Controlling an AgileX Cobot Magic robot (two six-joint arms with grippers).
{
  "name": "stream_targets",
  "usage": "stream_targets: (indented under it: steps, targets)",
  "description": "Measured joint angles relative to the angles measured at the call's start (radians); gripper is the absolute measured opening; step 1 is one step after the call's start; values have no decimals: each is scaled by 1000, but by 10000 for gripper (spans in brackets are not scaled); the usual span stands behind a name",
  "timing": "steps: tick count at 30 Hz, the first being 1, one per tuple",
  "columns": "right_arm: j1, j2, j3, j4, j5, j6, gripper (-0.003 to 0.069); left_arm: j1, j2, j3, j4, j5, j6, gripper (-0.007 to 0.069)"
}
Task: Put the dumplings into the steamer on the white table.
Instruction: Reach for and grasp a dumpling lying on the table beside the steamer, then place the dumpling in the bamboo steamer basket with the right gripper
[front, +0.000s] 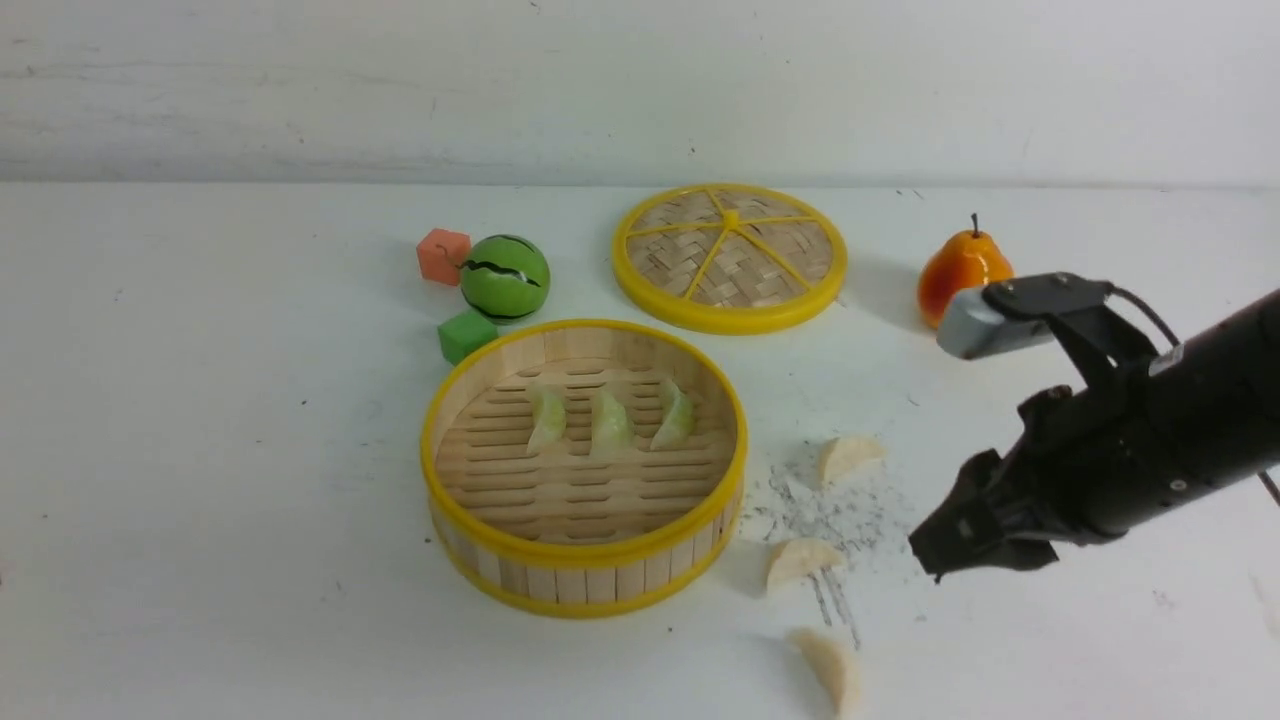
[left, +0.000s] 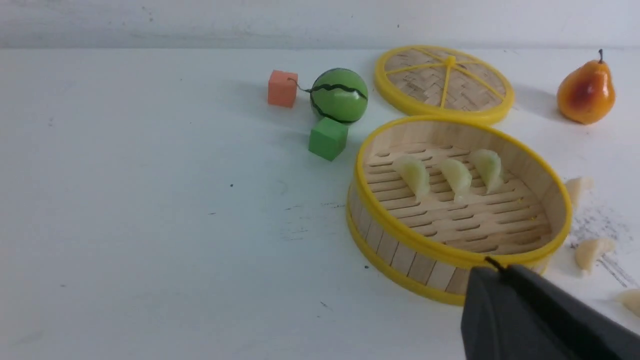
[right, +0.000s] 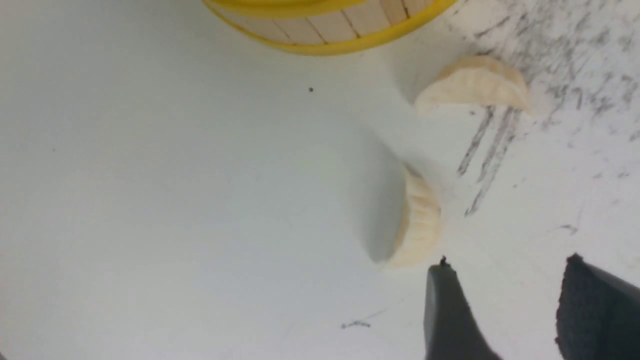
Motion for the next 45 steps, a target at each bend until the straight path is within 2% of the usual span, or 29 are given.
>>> stream_targets:
  steps: [3,4,7,12,17,21,25,28,30,33,39,45]
  targets:
    - [54,20,-28,-94,0,82,330,0,-81,90,2,-58,-37,-14]
    - [103,46,-48,-171,0,150,351,0,-111,146,2,-100,-58,-14]
    - [172,102,-73,-274,1,287,401,0,-127,190,2,-164,-70,-14]
    - [230,179,-89,-374,-49,416,484,0,-127,193,5,-201,-73,-14]
    - [235,257,-93,-366,-158,445,501,0,-127,193,5,-201,-73,-14]
    - [236,320,-93,-289,-166,445,496,0,-127,193,9,-201,-73,-14]
    - [251,382,-98,-267,-124,439,459,0,-128,193,15,-201,-73,-14]
    - [255,390,-106,-272,-111,438,390,0,-128,193,16,-202,-73,-14]
    - [255,392,-108,-283,-104,438,284,0,-128,193,17,-202,-73,-14]
    - [255,391,-109,-298,-96,438,185,0,-128,193,20,-202,-73,-14]
    - [255,310,-162,-389,59,438,192,0,-128,193,21,-202,-73,-14]
    - [258,260,-400,-344,121,439,192,0,-128,193,43,-209,-73,-14]
